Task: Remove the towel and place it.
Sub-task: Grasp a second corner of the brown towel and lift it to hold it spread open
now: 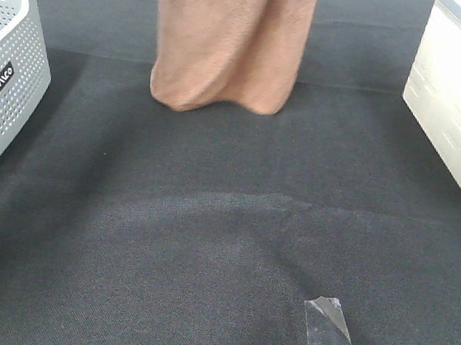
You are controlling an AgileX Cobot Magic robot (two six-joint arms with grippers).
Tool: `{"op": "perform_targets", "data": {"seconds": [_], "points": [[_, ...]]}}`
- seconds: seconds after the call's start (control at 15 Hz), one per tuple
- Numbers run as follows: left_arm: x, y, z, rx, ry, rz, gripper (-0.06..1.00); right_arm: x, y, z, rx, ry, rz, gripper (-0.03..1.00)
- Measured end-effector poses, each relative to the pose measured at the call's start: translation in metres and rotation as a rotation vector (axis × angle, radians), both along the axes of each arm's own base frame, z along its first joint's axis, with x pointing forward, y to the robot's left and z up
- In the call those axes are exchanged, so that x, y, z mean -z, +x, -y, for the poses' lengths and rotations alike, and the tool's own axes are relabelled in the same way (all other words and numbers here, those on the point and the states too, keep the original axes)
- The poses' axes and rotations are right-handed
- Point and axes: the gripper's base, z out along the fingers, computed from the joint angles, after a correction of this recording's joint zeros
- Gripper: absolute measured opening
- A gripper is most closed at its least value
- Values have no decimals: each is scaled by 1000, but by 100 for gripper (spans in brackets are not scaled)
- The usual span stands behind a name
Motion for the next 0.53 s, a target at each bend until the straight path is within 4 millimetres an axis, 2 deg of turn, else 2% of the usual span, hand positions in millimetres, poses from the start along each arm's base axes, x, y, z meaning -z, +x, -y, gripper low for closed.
{"op": "perform_targets", "data": {"seconds": [0.13, 0.53], "points": [[-3, 1, -8, -16, 2, 12, 0, -1, 2, -2, -8, 12, 13, 0], [-1, 2, -10, -28, 12, -4, 0, 5, 5, -1, 6, 19, -21, 0]]}}
